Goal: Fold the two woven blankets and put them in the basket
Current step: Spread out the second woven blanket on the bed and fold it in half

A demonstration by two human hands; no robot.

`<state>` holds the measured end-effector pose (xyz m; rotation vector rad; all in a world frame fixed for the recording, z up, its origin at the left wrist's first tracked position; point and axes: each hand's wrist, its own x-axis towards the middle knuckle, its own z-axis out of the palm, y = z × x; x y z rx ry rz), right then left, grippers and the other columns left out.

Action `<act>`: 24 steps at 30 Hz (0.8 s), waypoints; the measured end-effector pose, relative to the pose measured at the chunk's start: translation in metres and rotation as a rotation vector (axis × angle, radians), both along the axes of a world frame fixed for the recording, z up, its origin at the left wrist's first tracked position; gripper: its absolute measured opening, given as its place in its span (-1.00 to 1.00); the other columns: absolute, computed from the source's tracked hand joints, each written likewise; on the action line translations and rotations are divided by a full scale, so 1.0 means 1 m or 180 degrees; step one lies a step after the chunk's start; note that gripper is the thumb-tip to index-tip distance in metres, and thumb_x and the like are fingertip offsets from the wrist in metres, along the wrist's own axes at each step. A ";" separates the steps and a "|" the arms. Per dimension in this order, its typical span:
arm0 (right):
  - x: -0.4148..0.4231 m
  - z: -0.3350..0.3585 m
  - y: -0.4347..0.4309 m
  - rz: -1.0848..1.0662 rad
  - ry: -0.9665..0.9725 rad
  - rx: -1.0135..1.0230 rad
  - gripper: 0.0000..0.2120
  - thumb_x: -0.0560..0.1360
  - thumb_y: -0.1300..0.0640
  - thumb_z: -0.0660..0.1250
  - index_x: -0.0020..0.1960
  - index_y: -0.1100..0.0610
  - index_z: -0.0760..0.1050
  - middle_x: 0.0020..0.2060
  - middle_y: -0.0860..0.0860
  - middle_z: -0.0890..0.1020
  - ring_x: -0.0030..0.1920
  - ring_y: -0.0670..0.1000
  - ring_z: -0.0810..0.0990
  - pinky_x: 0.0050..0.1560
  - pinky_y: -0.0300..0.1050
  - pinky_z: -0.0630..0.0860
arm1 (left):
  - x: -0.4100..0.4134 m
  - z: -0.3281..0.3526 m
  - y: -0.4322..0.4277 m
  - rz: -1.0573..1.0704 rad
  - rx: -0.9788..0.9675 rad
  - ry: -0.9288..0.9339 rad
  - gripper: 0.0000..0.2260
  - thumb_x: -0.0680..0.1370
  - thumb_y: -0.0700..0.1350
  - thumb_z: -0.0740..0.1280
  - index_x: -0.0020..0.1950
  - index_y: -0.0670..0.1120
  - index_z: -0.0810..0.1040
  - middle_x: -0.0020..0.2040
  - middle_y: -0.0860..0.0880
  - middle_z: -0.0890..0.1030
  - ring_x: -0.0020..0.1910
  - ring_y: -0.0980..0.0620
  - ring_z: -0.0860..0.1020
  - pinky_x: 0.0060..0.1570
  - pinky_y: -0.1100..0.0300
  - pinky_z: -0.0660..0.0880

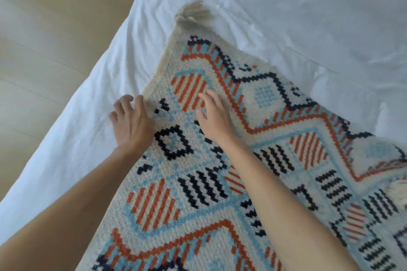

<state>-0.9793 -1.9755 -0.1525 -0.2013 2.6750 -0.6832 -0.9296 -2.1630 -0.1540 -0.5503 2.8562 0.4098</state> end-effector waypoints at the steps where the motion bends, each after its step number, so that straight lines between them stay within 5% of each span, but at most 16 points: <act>1: 0.015 0.003 0.015 -0.0066 -0.0019 0.0054 -0.54 0.57 0.15 0.19 0.46 0.12 0.24 0.49 0.07 0.17 0.49 0.06 0.09 0.48 0.08 0.11 | 0.003 0.001 0.005 -0.0242 -0.0123 0.0064 -0.56 0.41 -0.31 0.25 0.28 -0.15 0.32 0.25 -0.19 0.31 0.24 -0.18 0.26 0.20 -0.07 0.27; 12: 0.133 0.031 0.198 -0.1116 -0.0223 0.0567 -0.61 0.59 0.16 0.17 0.40 0.15 0.33 0.40 0.07 0.28 0.42 0.06 0.21 0.39 -0.04 0.27 | 0.041 0.031 0.159 -0.1647 0.0187 -0.0669 -0.62 0.52 -0.21 0.20 0.34 -0.16 0.32 0.30 -0.18 0.30 0.28 -0.17 0.27 0.24 -0.05 0.31; 24: 0.181 0.045 0.426 -0.1490 -0.0082 0.0427 -0.63 0.60 0.17 0.13 0.41 0.14 0.32 0.36 0.05 0.37 0.37 0.04 0.31 0.32 -0.04 0.33 | 0.049 0.053 0.358 -0.1847 -0.0252 -0.0744 -0.59 0.53 -0.19 0.19 0.37 -0.20 0.25 0.33 -0.23 0.29 0.30 -0.19 0.29 0.26 -0.10 0.35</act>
